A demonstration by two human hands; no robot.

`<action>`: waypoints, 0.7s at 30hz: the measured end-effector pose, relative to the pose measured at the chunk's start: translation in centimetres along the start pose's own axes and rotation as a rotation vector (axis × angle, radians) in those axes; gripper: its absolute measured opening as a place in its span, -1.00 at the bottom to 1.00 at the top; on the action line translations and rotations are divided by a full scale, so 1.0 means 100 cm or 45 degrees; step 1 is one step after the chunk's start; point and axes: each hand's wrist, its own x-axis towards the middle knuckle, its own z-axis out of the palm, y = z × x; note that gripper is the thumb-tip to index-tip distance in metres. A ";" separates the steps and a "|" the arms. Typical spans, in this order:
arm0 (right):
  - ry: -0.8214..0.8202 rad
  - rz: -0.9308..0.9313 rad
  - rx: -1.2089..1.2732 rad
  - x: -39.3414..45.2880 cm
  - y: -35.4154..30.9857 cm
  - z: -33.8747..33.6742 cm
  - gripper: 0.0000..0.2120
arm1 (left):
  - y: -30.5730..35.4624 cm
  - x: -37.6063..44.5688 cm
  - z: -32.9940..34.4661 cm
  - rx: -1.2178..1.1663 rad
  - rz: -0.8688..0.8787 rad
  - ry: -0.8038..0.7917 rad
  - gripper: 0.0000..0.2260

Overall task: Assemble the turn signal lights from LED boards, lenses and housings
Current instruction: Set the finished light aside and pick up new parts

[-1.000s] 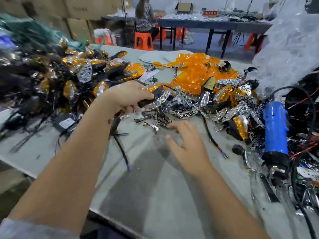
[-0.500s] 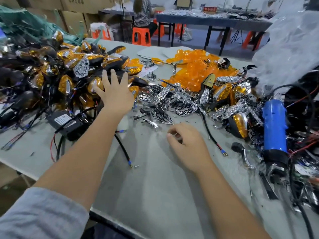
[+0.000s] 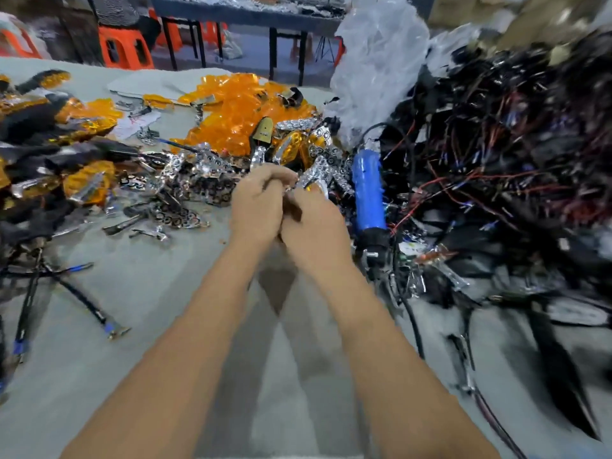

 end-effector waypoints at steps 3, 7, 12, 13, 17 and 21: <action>0.272 0.058 0.012 0.002 0.021 -0.044 -0.85 | 0.005 -0.017 0.035 -0.028 0.036 -0.078 -0.71; 0.479 0.234 -0.169 0.006 0.056 -0.092 -0.83 | -0.004 -0.043 0.069 0.217 0.329 -0.169 -0.74; 0.664 0.487 -0.337 0.008 0.098 -0.119 -0.71 | -0.009 -0.055 0.075 0.432 0.382 -0.248 -0.75; 0.604 0.555 -0.336 0.009 0.105 -0.121 -0.65 | -0.010 -0.054 0.073 0.420 0.355 -0.255 -0.75; 0.388 0.677 -0.156 0.015 0.117 -0.113 -0.60 | -0.009 -0.051 0.070 0.398 0.259 -0.255 -0.73; 0.564 0.572 -0.182 0.018 0.119 -0.101 -0.77 | -0.008 -0.050 0.070 0.406 0.239 -0.264 -0.73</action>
